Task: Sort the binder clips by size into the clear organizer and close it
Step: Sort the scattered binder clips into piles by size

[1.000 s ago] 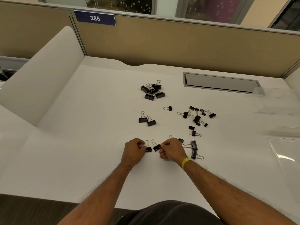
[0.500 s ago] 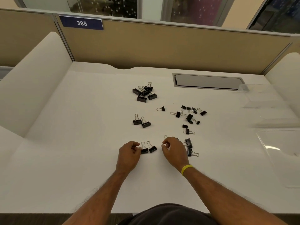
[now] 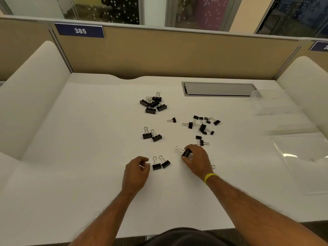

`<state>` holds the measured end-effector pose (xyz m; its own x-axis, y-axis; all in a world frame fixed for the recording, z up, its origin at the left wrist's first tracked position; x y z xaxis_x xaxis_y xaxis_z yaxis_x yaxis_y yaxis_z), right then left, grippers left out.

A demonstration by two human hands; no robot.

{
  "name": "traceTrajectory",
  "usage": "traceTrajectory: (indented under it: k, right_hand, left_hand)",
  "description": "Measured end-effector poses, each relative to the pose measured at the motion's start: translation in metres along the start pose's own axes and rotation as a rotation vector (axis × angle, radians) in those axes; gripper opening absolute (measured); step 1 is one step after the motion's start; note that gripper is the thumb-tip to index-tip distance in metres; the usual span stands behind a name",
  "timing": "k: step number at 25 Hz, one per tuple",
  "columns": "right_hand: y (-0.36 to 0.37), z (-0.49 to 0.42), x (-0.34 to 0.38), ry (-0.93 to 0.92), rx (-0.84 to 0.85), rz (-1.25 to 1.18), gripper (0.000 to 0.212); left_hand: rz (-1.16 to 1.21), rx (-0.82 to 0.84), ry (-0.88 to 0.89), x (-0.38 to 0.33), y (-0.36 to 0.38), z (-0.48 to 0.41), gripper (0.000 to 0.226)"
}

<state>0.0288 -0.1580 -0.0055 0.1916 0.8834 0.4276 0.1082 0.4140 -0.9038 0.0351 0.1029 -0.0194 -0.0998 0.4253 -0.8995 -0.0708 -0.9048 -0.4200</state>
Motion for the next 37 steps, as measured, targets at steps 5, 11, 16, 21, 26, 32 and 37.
traceTrajectory:
  k: [5, 11, 16, 21, 26, 32, 37]
  right_hand:
    - [0.005, 0.0, 0.021, 0.167, -0.034, -0.484, 0.027]
    - [0.008, -0.03, 0.045, 0.147, -0.007, -0.417, 0.018]
    - [0.015, -0.069, 0.058, 0.081, 0.033, -0.194, 0.022]
    - [0.03, -0.096, 0.065, 0.04, 0.064, -0.053, 0.027]
    - [0.041, -0.117, 0.064, -0.006, 0.103, -0.072, 0.036]
    - [0.037, -0.125, 0.056, -0.093, 0.041, -0.085, 0.036]
    - [0.025, -0.14, 0.04, -0.147, 0.01, 0.026, 0.033]
  left_hand:
    - [0.025, 0.0, 0.017, -0.008, 0.003, -0.004, 0.013]
    - [0.006, -0.002, 0.007, -0.007, 0.0, -0.012, 0.014]
    - [0.004, -0.034, 0.004, -0.007, -0.009, -0.03, 0.014]
    - [-0.011, -0.042, 0.005, -0.005, -0.012, -0.053, 0.015]
    - [-0.025, -0.062, 0.036, -0.007, -0.013, -0.08, 0.019]
    - [-0.049, -0.09, 0.103, -0.017, -0.007, -0.101, 0.021]
    - [-0.06, -0.079, 0.171, -0.03, 0.004, -0.11, 0.021]
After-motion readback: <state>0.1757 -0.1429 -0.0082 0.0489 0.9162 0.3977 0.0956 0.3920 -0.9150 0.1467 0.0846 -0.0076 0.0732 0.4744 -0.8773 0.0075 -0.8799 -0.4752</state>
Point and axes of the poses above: each hand's wrist, its own z-axis away from the middle knuckle, its own y-axis out of the palm, x = y × z, the point moved 6 cm from there along -z, towards the middle knuckle, and after that the axes turned 9 degrees about z, right-handed, at the moved point
